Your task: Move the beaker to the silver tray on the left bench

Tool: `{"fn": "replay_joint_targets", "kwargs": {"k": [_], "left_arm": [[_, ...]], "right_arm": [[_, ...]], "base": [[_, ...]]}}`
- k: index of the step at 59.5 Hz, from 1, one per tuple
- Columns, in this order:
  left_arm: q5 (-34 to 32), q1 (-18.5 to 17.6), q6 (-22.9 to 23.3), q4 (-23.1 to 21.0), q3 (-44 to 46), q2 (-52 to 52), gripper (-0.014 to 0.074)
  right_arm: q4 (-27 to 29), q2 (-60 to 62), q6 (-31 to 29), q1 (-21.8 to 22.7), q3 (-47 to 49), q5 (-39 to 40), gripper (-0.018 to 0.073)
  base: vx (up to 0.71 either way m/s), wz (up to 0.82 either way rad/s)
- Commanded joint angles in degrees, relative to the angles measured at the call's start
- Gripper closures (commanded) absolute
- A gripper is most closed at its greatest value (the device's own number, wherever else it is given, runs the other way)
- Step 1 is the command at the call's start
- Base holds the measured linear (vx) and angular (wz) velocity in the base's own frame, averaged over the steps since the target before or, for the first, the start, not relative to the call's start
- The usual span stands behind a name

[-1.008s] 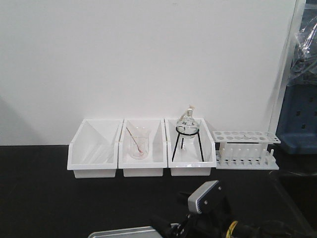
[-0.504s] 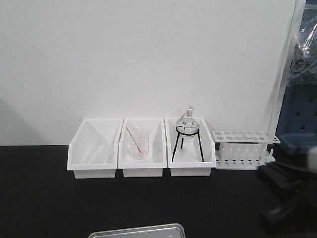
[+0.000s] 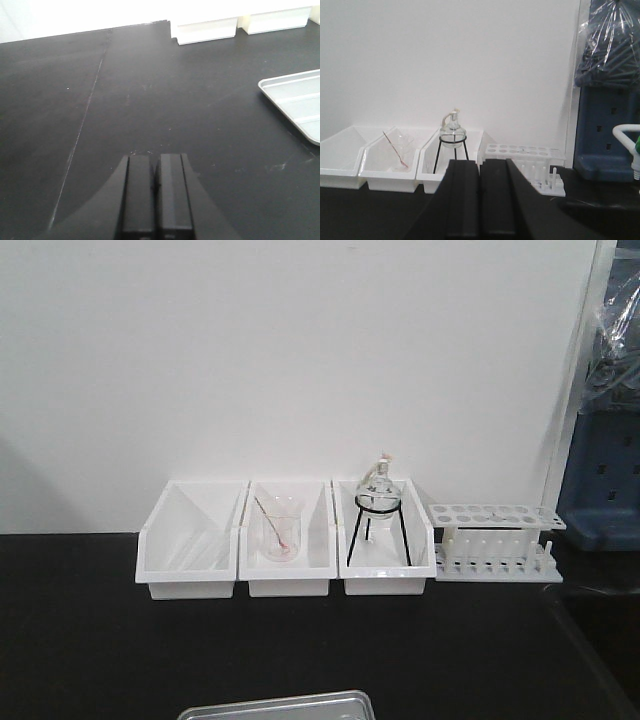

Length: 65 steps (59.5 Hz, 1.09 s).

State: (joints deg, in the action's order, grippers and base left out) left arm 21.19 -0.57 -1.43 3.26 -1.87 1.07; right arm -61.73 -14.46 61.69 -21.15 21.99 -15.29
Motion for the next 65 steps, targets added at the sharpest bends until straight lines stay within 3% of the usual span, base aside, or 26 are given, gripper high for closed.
{"fn": "replay_joint_targets", "kwargs": {"k": [1, 18, 23, 33, 37, 43, 57, 65], "left_arm": [[-4.31, -0.33, 0.1, -0.16, -1.14, 0.42, 0.0595], [-4.31, -0.33, 0.1, -0.16, -1.14, 0.42, 0.0595], [-4.31, -0.33, 0.1, -0.16, -1.14, 0.42, 0.0595], [-4.31, -0.33, 0.1, -0.16, -1.14, 0.42, 0.0595], [-4.31, -0.33, 0.1, -0.16, -1.14, 0.42, 0.0595], [-4.31, -0.33, 0.1, -0.16, -1.14, 0.42, 0.0595], [-4.31, -0.33, 0.1, -0.16, -1.14, 0.42, 0.0595], [-4.31, -0.33, 0.1, -0.16, -1.14, 0.42, 0.0595]], "right_arm": [[-1.71, 1.15, 0.12, 0.1, 1.4, 1.83, 0.0571], [-1.08, 1.54, -0.54, 0.1, 1.4, 1.79, 0.0571], [7.84, 1.54, -5.9, 0.1, 1.4, 0.07, 0.0571], [32.58, 1.54, -30.7, 0.1, -0.97, -5.52, 0.0571], [37.64, 1.54, -37.59, 0.1, -3.09, -4.93, 0.0571], [41.6, 1.54, -40.93, 0.1, -7.01, -1.85, 0.0571], [49.25, 8.54, -40.9, 0.42, -18.74, 3.77, 0.0571], [55.8, 15.63, -42.98, 6.52, -23.53, 3.67, 0.0571]], "base": [[0.0, 0.0], [0.0, 0.0], [0.0, 0.0], [0.0, 0.0], [0.0, 0.0], [0.0, 0.0], [0.0, 0.0], [0.0, 0.0]]}}
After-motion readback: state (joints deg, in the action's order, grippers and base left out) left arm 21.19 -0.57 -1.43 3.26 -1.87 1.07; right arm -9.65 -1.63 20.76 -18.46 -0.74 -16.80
